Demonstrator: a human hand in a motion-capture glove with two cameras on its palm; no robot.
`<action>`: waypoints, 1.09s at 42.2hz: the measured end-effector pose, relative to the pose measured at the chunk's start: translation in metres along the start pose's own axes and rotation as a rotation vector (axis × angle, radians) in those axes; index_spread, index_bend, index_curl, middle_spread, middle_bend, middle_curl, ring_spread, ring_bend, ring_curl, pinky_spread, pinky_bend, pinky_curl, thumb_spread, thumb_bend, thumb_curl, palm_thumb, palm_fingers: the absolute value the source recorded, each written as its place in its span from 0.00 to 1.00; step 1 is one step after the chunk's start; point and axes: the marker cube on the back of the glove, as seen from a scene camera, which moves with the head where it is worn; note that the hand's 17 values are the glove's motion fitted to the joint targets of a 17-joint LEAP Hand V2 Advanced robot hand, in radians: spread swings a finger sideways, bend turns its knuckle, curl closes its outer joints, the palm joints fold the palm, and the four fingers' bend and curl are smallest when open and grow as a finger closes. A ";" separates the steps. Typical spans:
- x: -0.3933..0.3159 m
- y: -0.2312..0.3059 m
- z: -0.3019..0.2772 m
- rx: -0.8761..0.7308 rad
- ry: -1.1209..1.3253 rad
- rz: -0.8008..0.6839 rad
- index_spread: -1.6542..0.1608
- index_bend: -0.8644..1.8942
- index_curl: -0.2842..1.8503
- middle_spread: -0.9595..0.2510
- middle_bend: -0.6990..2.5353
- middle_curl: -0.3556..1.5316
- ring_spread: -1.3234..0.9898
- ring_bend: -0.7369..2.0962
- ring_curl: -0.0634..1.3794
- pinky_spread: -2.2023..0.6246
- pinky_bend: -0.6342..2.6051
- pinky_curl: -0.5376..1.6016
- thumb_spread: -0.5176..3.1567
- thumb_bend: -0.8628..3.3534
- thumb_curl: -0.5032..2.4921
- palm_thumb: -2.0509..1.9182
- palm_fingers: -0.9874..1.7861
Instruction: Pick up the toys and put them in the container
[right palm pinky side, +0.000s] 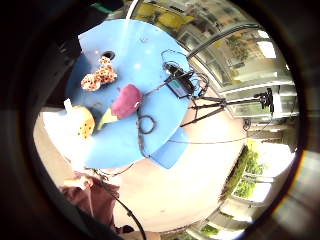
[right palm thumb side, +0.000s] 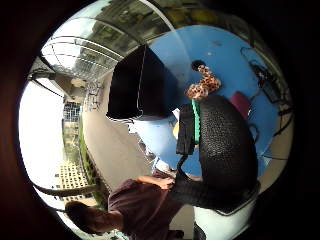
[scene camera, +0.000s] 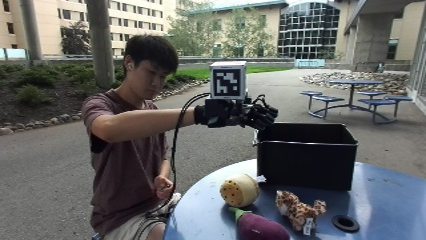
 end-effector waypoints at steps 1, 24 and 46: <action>0.000 0.000 0.000 0.001 0.004 -0.001 0.84 0.35 0.14 0.75 0.23 0.19 0.55 0.35 0.07 0.77 0.36 0.30 0.26 0.21 0.17 0.52 0.36; 0.035 -0.012 -0.007 -0.028 0.043 0.025 0.77 0.37 0.21 0.69 0.25 0.24 0.52 0.40 0.16 0.76 0.42 0.38 0.54 0.21 0.21 0.51 0.31; 0.079 -0.038 0.114 -0.401 0.273 -0.265 0.77 0.34 0.22 0.71 0.26 0.27 0.52 0.38 0.19 0.76 0.41 0.40 0.51 0.21 0.25 0.54 0.27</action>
